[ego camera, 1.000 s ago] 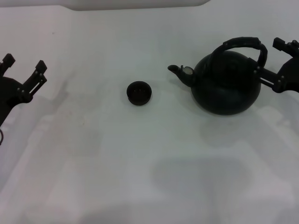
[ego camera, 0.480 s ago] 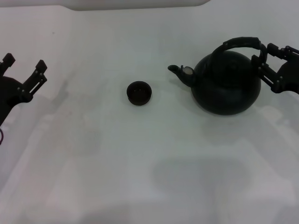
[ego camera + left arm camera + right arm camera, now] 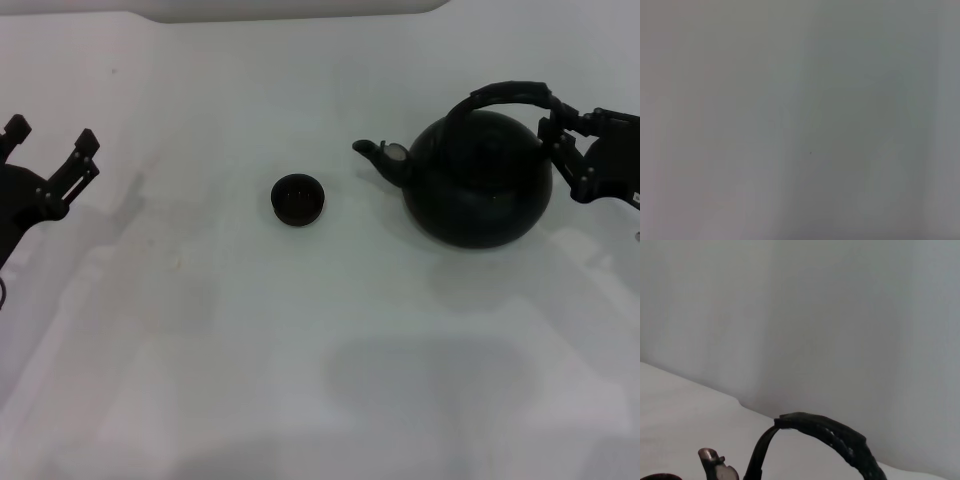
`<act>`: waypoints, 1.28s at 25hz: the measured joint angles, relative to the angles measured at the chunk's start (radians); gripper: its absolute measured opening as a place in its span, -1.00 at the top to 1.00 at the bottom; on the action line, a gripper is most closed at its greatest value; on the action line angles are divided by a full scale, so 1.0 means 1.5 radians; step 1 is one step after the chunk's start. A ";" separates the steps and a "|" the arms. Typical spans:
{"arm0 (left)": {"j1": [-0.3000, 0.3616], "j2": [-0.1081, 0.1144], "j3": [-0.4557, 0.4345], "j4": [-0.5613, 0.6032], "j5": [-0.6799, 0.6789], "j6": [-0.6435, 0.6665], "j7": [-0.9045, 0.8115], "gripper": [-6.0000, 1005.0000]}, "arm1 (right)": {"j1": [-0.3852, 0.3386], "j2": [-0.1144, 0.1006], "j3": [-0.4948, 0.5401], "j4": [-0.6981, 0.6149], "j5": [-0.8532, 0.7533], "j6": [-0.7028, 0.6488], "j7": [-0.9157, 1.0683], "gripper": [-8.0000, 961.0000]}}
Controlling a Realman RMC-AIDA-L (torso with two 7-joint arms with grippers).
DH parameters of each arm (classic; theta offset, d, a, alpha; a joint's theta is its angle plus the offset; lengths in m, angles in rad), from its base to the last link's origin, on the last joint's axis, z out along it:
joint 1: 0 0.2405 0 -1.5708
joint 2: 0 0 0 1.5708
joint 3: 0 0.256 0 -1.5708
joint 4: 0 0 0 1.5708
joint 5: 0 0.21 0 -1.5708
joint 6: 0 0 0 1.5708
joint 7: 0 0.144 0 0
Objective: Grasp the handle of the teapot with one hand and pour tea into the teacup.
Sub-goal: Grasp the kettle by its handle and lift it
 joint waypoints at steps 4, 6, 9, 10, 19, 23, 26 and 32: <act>0.000 0.000 0.000 0.000 0.000 0.000 -0.001 -0.75 | 0.005 0.000 0.001 -0.005 0.000 0.003 -0.009 0.53; 0.000 0.000 0.000 0.000 0.000 0.000 -0.001 -0.75 | 0.005 0.001 0.001 -0.006 0.000 0.004 -0.020 0.57; 0.000 0.000 -0.001 0.000 0.000 0.000 -0.001 -0.75 | 0.006 0.002 -0.001 -0.010 0.008 0.005 -0.030 0.60; 0.000 0.000 -0.001 0.000 0.000 0.000 -0.001 -0.75 | 0.006 0.002 -0.001 -0.012 0.012 0.004 -0.032 0.61; -0.002 0.000 0.000 0.000 0.000 0.000 -0.002 -0.75 | 0.009 0.003 -0.008 -0.032 0.073 0.006 -0.079 0.66; -0.001 0.000 0.000 0.000 0.000 0.000 -0.003 -0.75 | 0.011 0.003 -0.011 -0.037 0.093 0.006 -0.092 0.66; 0.000 0.000 0.000 0.000 0.000 -0.003 -0.004 -0.75 | 0.011 0.002 -0.011 -0.037 0.114 0.005 -0.096 0.68; 0.001 0.000 0.000 0.000 0.000 -0.006 -0.005 -0.75 | 0.012 -0.001 -0.008 -0.031 0.119 0.006 -0.097 0.73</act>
